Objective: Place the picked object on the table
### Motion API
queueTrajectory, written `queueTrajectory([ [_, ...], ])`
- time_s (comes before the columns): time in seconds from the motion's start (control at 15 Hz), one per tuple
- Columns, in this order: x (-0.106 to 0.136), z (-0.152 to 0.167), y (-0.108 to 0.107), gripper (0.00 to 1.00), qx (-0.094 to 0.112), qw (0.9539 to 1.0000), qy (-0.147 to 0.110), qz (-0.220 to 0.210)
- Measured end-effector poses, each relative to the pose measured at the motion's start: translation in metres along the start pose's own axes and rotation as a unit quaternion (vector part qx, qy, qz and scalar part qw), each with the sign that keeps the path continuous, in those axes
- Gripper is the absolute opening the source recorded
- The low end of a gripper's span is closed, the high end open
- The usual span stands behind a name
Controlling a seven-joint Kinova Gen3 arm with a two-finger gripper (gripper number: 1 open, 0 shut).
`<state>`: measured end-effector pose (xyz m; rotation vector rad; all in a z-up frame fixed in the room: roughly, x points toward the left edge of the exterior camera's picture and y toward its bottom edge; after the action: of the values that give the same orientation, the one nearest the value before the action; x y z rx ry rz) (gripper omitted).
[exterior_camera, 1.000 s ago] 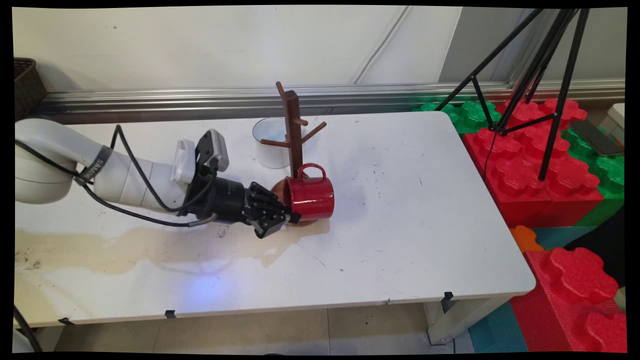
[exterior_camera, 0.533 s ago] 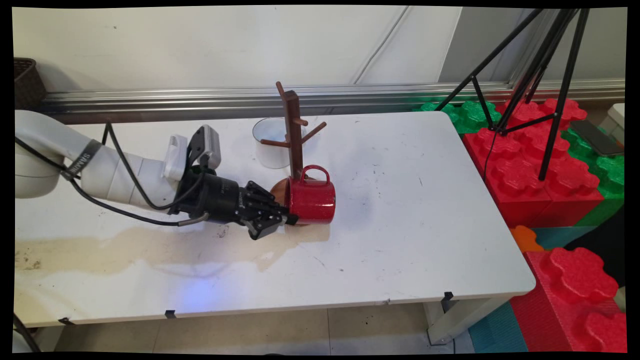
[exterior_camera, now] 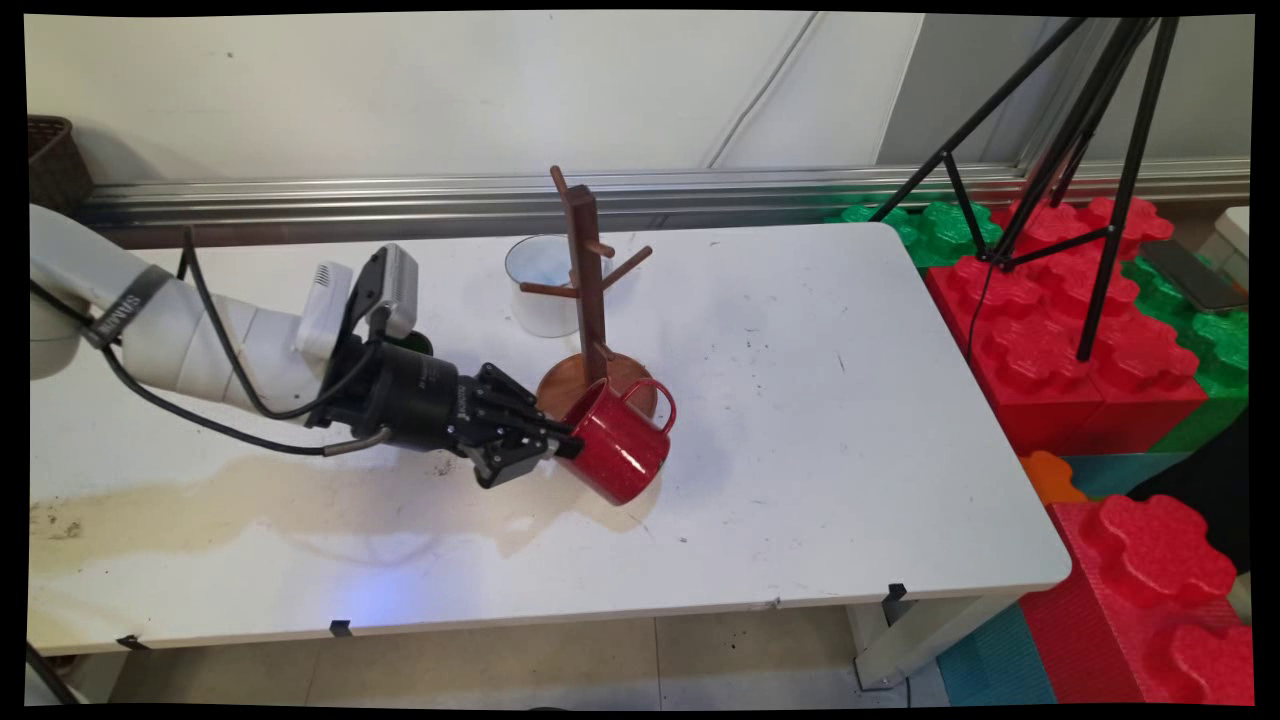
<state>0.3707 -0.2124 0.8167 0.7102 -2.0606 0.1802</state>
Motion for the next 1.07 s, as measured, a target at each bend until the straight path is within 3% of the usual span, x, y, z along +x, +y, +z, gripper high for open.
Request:
queueTrajectory([
  [0.4,0.004,-0.019,0.003,0.00,-0.011,0.9997,-0.015,0.017],
  [1.07,0.010,-0.051,0.003,0.00,-0.004,0.9976,-0.045,0.051],
])
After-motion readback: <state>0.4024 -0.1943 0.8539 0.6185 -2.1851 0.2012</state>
